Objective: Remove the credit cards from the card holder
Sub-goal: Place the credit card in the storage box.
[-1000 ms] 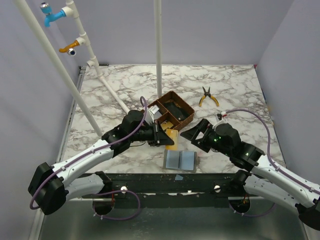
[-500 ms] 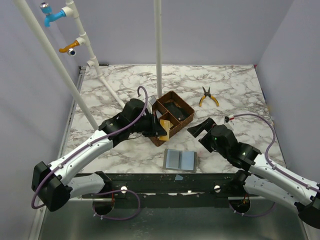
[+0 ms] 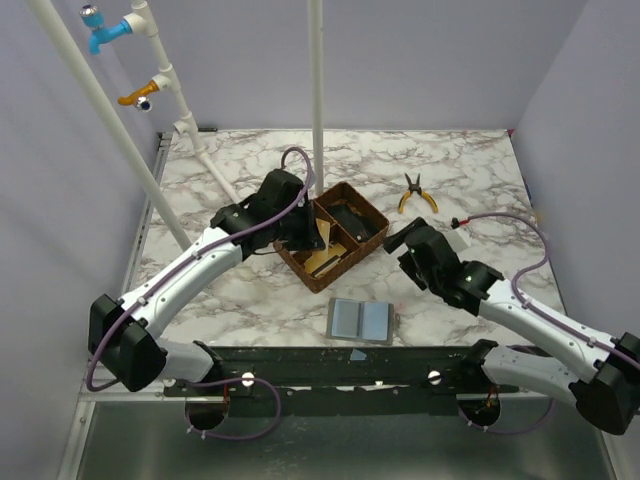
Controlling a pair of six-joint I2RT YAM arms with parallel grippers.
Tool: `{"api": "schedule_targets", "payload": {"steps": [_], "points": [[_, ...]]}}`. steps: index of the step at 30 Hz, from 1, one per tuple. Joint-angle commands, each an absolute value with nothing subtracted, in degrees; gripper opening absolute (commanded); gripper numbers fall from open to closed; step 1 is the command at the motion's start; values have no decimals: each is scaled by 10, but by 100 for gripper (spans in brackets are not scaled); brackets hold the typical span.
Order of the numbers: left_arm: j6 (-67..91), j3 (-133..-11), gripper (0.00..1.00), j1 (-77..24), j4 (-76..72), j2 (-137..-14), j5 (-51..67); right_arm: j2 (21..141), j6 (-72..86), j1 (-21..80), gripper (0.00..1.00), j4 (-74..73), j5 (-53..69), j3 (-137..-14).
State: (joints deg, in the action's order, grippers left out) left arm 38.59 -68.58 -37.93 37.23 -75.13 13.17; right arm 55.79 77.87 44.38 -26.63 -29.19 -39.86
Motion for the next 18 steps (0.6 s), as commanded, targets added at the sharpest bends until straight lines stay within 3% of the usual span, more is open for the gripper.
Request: {"api": "schedule_targets", "payload": {"steps": [1, 7, 18], "points": [[328, -725, 0, -375, 416, -802, 82, 614, 731, 387, 100, -273, -273, -438], [294, -777, 0, -374, 431, -883, 67, 636, 700, 305, 100, -250, -211, -439], [251, -863, 0, -374, 478, -997, 43, 666, 655, 255, 100, -241, -176, -457]]}}
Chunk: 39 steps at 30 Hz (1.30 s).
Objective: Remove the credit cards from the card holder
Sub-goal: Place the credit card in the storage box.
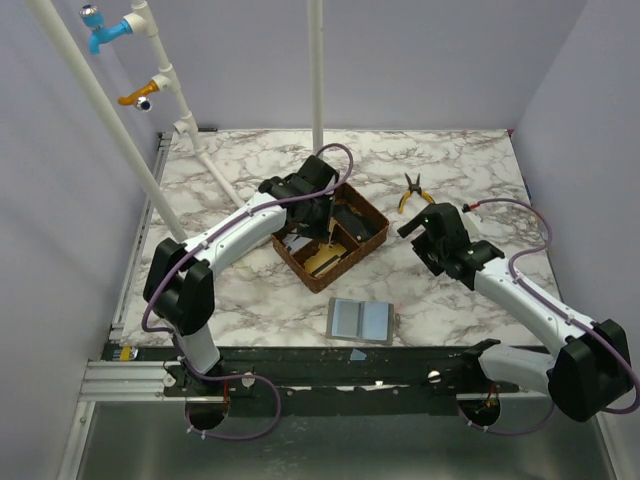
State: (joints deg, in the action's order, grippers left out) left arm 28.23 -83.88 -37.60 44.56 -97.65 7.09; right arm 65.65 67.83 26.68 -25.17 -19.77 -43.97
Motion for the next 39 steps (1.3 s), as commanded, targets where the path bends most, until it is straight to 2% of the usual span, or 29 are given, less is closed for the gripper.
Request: {"api": "schedule_targets", "payload": {"steps": [1, 9, 14, 16, 19, 20, 24, 39], "points": [[246, -864, 0, -374, 480, -1002, 39, 669, 652, 253, 100, -237, -171, -457], [220, -867, 0, -374, 482, -1022, 44, 685, 642, 248, 100, -223, -160, -461], [208, -866, 8, -375, 484, -1028, 64, 691, 640, 248, 100, -222, -153, -469], [206, -865, 21, -375, 485, -1027, 69, 689, 640, 247, 100, -222, -152, -471], [204, -867, 49, -375, 486, -1022, 69, 691, 641, 247, 100, -223, -146, -472], [204, -869, 56, -375, 487, -1018, 68, 691, 639, 247, 100, -223, -143, -472], [207, -871, 71, -375, 484, -1004, 69, 697, 633, 247, 100, -226, -129, -474], [264, -828, 76, -375, 488, -925, 91, 730, 580, 249, 100, -284, -55, -514]]}}
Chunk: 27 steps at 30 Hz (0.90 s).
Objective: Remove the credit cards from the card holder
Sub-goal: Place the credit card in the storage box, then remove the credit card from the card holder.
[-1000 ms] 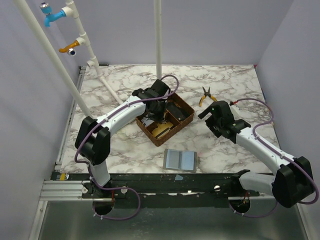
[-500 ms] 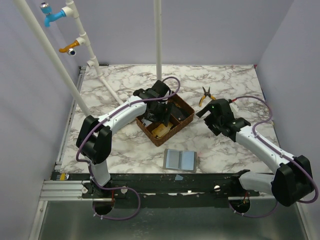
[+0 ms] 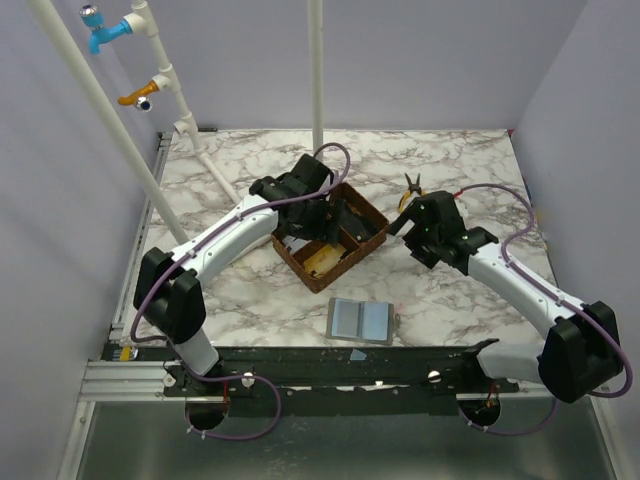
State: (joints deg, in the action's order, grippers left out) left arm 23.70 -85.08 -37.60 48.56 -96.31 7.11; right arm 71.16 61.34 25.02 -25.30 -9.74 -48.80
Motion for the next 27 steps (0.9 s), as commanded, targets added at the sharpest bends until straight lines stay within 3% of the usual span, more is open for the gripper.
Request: {"api": "schedule_targets", "payload": {"steps": [1, 8, 16, 27], "points": [[271, -817, 76, -375, 481, -915, 97, 731, 576, 252, 100, -286, -54, -515], [315, -736, 77, -375, 440, -847, 120, 721, 556, 288, 100, -283, -82, -509], [359, -619, 88, -375, 372, -746, 147, 701, 591, 402, 100, -295, -162, -492], [391, -487, 90, -377, 310, -604, 159, 665, 655, 518, 100, -288, -230, -439]]}}
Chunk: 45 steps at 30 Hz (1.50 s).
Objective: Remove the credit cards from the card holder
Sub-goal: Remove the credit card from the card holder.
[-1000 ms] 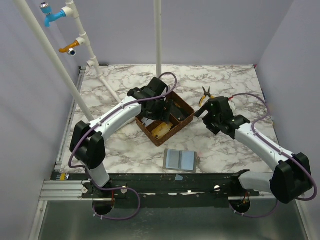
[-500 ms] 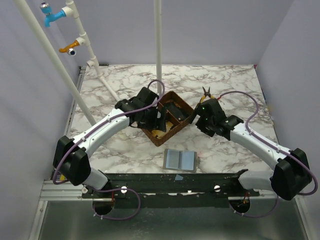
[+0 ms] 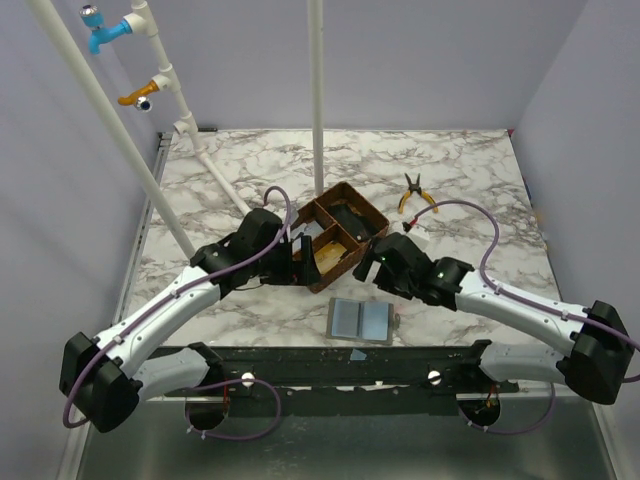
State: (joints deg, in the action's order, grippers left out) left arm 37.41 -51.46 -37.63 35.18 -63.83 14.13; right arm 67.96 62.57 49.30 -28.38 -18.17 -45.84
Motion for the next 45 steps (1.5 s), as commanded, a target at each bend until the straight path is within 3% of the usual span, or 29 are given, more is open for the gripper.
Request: {"api": "schedule_targets", "payload": {"steps": [1, 21, 37, 39, 45], "points": [[392, -482, 90, -378, 308, -599, 160, 664, 655, 522, 100, -287, -231, -439], [416, -424, 91, -381, 254, -586, 176, 740, 660, 626, 99, -320, -260, -504], [457, -370, 92, -382, 229, -569, 159, 823, 656, 661, 85, -274, -228, -497], [462, -364, 92, -381, 222, -573, 160, 833, 654, 664, 78, -277, -226, -501], [463, -353, 92, -382, 210, -582, 170, 866, 656, 677, 74, -286, -230, -509]]}}
